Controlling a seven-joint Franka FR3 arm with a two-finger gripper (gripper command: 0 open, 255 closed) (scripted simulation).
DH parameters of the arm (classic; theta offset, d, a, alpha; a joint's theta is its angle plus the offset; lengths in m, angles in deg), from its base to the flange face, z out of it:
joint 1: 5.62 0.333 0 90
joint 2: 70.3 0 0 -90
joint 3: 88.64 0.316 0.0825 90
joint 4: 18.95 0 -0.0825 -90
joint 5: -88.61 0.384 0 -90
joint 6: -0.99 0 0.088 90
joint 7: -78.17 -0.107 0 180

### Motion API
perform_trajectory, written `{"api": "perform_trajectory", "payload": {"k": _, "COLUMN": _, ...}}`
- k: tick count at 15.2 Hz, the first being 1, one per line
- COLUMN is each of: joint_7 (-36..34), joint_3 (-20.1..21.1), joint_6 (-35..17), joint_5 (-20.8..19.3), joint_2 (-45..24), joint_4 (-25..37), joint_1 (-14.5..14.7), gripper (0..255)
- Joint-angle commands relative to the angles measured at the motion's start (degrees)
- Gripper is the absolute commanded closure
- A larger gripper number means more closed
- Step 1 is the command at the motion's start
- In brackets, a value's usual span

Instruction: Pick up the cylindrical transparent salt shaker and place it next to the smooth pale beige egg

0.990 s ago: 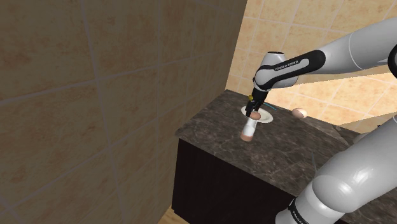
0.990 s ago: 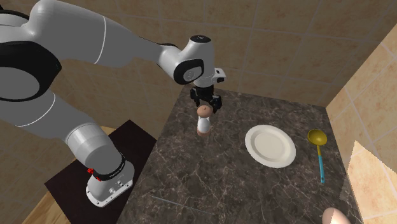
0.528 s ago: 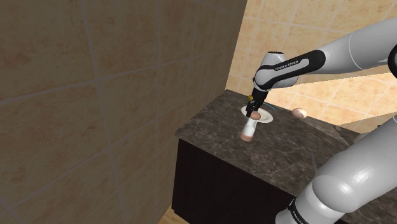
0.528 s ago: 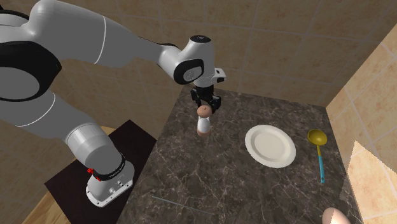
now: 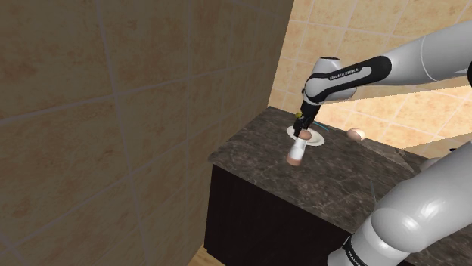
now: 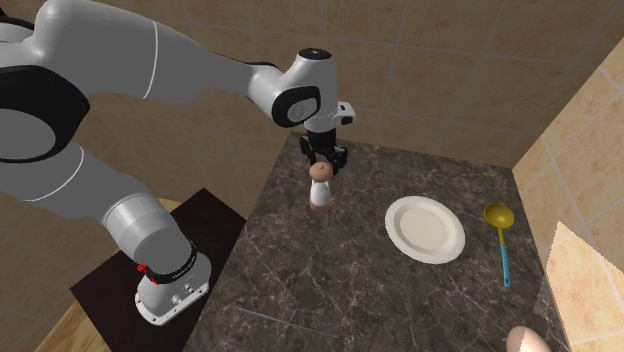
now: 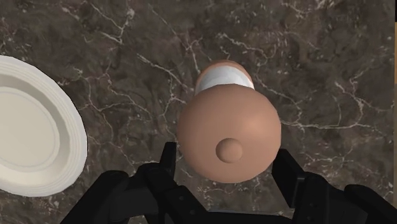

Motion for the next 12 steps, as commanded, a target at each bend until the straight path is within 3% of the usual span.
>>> {"api": "perform_trajectory", "payload": {"k": 1, "joint_7": 0.02, "joint_3": 0.14, "joint_6": 1.68, "joint_5": -0.01, "joint_2": 0.6, "joint_4": 1.09, "joint_1": 0.02, "gripper": 255}}
{"api": "perform_trajectory", "payload": {"k": 12, "joint_7": 0.1, "joint_3": 0.96, "joint_6": 10.55, "joint_5": -0.04, "joint_2": 3.57, "joint_4": 7.04, "joint_1": 0.14, "gripper": 255}}
